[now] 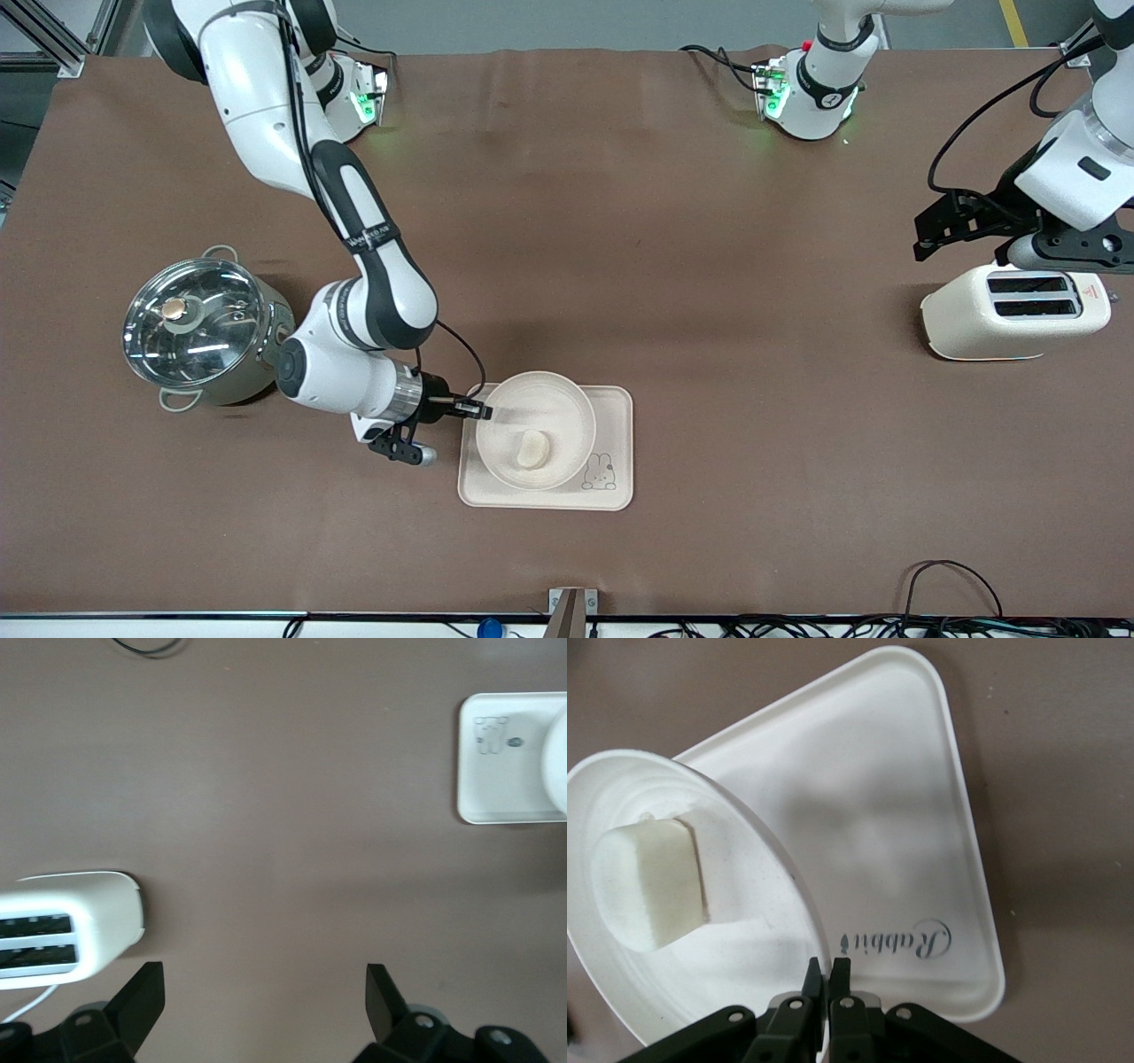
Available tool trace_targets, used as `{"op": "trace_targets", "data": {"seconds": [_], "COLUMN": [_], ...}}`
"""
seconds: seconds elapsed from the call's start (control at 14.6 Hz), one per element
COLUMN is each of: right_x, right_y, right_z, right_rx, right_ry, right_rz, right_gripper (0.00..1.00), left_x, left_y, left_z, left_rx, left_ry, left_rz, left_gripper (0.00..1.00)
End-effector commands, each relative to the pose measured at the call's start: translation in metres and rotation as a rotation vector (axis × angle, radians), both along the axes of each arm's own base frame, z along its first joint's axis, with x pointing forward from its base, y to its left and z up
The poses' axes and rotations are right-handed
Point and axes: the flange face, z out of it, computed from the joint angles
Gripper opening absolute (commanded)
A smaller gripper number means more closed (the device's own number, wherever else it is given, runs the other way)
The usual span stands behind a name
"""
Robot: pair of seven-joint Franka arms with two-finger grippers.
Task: Place bun in plate and plate on tray
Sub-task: 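Lower the plate onto the tray and open the right gripper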
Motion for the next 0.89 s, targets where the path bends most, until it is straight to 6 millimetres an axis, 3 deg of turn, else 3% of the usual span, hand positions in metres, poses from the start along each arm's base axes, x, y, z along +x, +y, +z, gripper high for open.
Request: {"op": "trace_targets", "data": {"seconds": [0.0,0.41,0.82], "right_x": [0.012,0.017,0.015], "right_y": [0.010,0.006,0.014], "right_z": [-0.012,-0.023,-0.044], "right_rx": [0.019,0.017,0.005], "right_ry": [-0.014,-0.005,0.002], "right_rz": [-0.022,-0.036,-0.027], "right_gripper": [0.00,0.00,0.00], "left_x": [0.000,0.001,0.000], "left_y": [0.001,0.009,0.008], "left_z": [0.000,0.000,-0.001], "left_rx": [-0.024,-0.021,-0.021], "left_ry": [0.005,0.005,0.009], "left_rz": [0.010,0.004,0.019], "left_gripper": [1.00,1.00,1.00]}}
